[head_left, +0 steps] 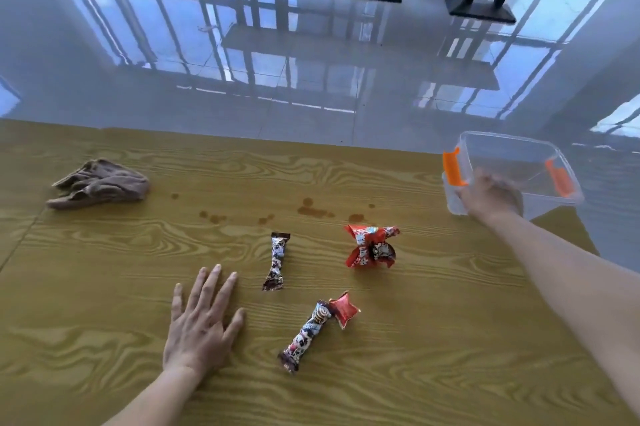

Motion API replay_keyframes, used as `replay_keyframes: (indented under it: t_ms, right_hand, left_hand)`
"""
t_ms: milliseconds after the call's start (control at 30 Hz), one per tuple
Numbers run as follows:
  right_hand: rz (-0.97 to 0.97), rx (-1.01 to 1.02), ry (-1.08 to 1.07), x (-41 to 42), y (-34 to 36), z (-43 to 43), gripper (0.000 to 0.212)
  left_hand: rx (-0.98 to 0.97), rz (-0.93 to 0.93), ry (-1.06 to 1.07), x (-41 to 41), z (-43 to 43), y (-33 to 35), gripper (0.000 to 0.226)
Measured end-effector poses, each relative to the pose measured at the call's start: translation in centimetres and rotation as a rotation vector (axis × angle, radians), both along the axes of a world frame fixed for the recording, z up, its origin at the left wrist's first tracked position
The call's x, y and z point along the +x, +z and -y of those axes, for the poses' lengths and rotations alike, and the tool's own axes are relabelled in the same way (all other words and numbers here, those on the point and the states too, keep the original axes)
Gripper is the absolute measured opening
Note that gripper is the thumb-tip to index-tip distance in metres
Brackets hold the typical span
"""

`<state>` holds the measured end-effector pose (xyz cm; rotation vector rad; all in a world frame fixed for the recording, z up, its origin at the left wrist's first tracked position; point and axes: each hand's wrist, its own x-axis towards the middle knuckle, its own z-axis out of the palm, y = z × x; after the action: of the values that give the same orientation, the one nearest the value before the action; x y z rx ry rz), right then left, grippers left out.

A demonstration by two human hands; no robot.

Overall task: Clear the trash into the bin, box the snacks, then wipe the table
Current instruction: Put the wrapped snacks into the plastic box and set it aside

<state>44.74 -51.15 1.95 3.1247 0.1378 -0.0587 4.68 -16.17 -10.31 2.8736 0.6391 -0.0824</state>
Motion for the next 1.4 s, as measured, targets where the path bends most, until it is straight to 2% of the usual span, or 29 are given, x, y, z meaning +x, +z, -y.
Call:
replay_keyframes:
  t_ms: [133, 367, 567, 667, 800, 867, 900, 967, 1033, 1133, 1200, 1267, 1333, 1400]
  right_hand:
    - [0.021, -0.022, 0.048, 0.5, -0.3, 0.5, 0.025]
    - [0.092, 0.012, 0.058, 0.0, 0.5, 0.3, 0.023]
    - [0.252, 0.214, 0.368, -4.7, 4.7, -5.3, 0.008]
    - [0.314, 0.315, 0.573, -9.4, 6.7, -10.0, 0.007]
    - [0.207, 0.441, 0.812, -16.4, 7.5, -16.3, 0.004]
    - [0.146, 0.475, 0.908, -20.0, 7.0, -19.1, 0.007]
    - [0.127, 0.469, 0.959, -21.8, 6.5, -20.3, 0.010]
    - [0.083, 0.421, 1.056, -25.5, 5.4, -22.8, 0.014]
    - [0.056, 0.367, 1.129, -29.0, 4.3, -25.3, 0.017]
    - [0.018, 0.322, 1.193, -33.4, 3.4, -28.6, 0.026]
    - [0.012, 0.313, 1.225, -35.3, 2.5, -30.5, 0.027]
    - [-0.027, 0.301, 1.254, -36.3, 1.7, -31.8, 0.024]
    - [-0.093, 0.298, 1.323, -36.4, 0.5, -32.4, 0.009]
    - [-0.276, 0.396, 1.352, -35.2, 0.2, -32.4, 0.023]
  left_hand:
    - [0.011, -0.029, 0.027, -0.1, 0.1, 0.0, 0.071]
    - [0.033, -0.007, 0.021, -0.3, -0.2, -0.9, 0.069]
    - [-0.025, -0.054, 0.027, -0.3, -0.5, -0.4, 0.070]
    - [-0.271, 0.058, 0.114, 0.6, -0.8, 1.6, 0.063]
    - [-0.974, 0.492, 0.530, 1.6, -1.8, 8.1, 0.052]
    - [-1.208, 0.723, 0.676, 0.8, -2.8, 11.1, 0.046]
    - [-1.265, 0.781, 0.708, 0.1, -3.3, 12.2, 0.047]
    - [-1.285, 0.806, 0.687, -1.6, -4.1, 14.0, 0.057]
    - [-1.238, 0.755, 0.687, -3.1, -4.6, 15.2, 0.068]
    - [-1.129, 0.713, 0.835, -4.9, -5.6, 14.8, 0.075]
    - [-1.043, 0.718, 0.923, -5.7, -6.5, 13.8, 0.068]
    - [-0.975, 0.740, 0.982, -6.1, -7.6, 13.1, 0.050]
    - [-0.939, 0.727, 1.019, -6.6, -8.8, 12.8, 0.040]
    - [-0.973, 0.697, 0.992, -7.1, -10.1, 12.6, 0.041]
